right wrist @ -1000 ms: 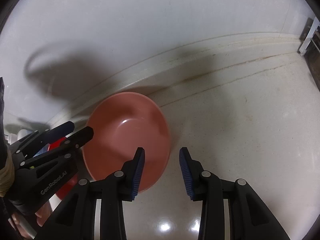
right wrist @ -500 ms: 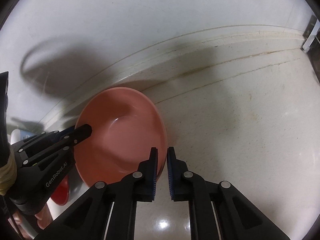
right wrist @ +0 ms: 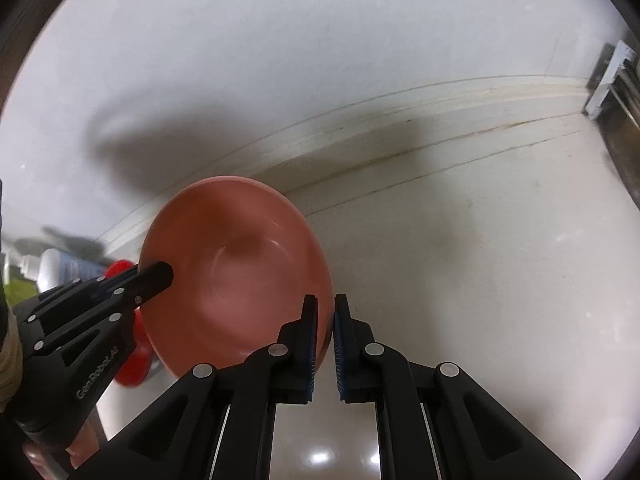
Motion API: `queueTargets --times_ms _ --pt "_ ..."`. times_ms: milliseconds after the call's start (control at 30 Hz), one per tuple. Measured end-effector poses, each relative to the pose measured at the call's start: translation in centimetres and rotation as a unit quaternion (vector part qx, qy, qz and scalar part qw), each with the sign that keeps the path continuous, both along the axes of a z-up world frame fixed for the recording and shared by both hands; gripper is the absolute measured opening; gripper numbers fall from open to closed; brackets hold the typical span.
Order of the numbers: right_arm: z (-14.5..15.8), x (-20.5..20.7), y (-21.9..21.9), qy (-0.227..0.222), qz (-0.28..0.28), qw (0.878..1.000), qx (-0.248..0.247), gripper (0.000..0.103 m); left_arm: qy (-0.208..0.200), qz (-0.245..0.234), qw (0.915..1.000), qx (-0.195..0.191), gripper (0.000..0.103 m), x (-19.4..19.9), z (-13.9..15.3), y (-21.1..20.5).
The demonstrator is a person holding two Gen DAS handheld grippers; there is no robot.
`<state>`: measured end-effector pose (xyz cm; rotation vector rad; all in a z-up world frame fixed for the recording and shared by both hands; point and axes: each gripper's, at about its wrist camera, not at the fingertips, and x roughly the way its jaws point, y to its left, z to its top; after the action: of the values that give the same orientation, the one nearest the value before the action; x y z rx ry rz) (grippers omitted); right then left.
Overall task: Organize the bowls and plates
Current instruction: 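Close both tools on the pink bowl rim, then carry the pink bowl back and lower it into the white bowl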
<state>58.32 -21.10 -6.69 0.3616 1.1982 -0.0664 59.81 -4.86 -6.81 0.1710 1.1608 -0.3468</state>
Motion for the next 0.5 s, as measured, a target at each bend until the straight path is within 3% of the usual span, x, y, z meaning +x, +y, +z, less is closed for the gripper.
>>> queueTargets --times_ms 500 --pt "5.2 -9.7 -1.5 -0.046 -0.008 0.998 -0.033 0.009 0.000 0.002 0.9983 -0.058 0.008 -11.4 3.8 -2.2"
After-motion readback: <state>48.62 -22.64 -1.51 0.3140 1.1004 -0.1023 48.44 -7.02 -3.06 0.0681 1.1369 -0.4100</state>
